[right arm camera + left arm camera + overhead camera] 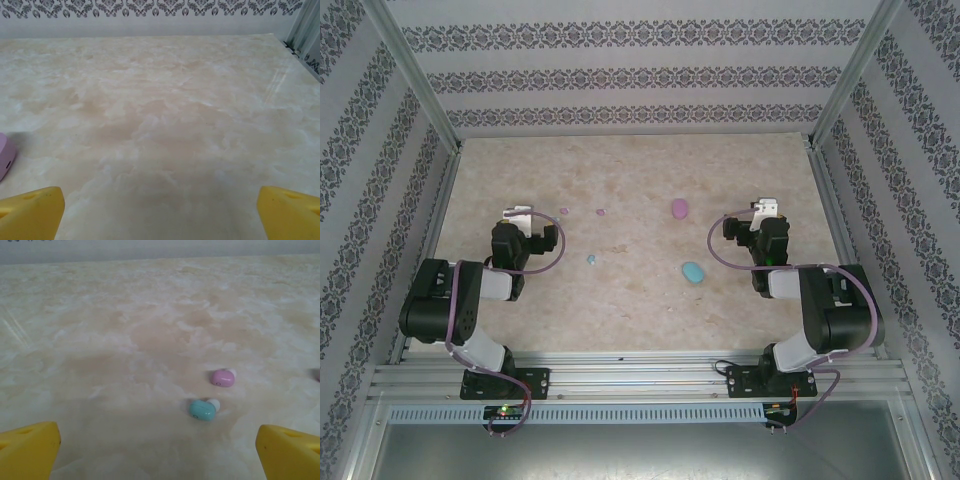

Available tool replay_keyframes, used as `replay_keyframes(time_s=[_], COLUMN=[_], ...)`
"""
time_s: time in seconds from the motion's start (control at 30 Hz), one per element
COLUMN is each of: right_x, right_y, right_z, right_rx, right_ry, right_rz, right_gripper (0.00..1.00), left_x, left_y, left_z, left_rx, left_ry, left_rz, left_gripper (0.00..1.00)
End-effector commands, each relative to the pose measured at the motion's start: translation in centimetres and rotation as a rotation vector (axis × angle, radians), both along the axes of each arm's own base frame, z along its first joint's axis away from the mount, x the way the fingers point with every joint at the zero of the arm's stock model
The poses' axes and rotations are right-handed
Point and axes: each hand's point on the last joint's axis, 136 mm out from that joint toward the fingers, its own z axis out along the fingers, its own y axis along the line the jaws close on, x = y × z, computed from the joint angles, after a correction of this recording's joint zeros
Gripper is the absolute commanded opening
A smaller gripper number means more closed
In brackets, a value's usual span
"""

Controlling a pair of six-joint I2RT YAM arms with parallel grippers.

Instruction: Insert the wireless bluetooth earbuds into the charging case

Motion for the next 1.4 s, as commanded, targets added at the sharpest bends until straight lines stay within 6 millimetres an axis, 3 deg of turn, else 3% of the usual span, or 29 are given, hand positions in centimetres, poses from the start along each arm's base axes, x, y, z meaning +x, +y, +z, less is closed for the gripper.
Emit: replay_keyframes(time_s=[0.0,0.17,0.27,0.37,0.53,0.7,0.83,1.03,1.27,1.37], right_x=[0.0,-1.3,-3.2,-5.8,-10.4,-12.9,-13.2,-13.5,-13.8,-13.9], right_y=[0.2,0.6,1.2,3.8,8.8,12.7,13.6,14.7,15.5,15.4], right_z=[2.1,4.2,5.1,5.3,3.9,1.7,0.7,-1.8,-4.4,-5.4], right_rx=[-0.009,0.069,0.189,0.241,0.085,0.030,0.007,-0.041,-0.186,-0.267], right_ry=[-0.019,0.082,0.222,0.353,0.493,0.635,0.719,0.874,0.969,0.996], right_rz=[0.039,0.026,-0.023,0.019,0.173,0.355,0.390,0.429,0.436,0.438], right_gripper=[0.98,0.98,0.97,0.91,0.90,0.90,0.91,0.90,0.87,0.80], left_x=[0.2,-0.3,-0.7,-1.2,-2.7,-5.5,-7.5,-10.6,-12.3,-12.5], left_y=[1.1,1.8,1.7,1.1,-1.7,-4.2,-5.3,-9.5,-12.5,-13.2], left_z=[2.2,5.6,8.2,10.2,11.1,9.0,6.3,3.0,2.7,2.6], left_rx=[0.015,-0.008,-0.083,-0.175,-0.267,-0.340,-0.419,-0.423,-0.420,-0.460], left_ry=[-0.004,-0.012,0.008,0.086,0.272,0.432,0.531,0.680,0.721,0.705], left_rz=[0.049,0.099,0.123,0.130,0.019,-0.086,-0.079,-0.179,-0.273,-0.306], left_gripper=[1.00,1.00,1.00,1.00,1.00,1.00,1.00,1.00,0.99,0.99])
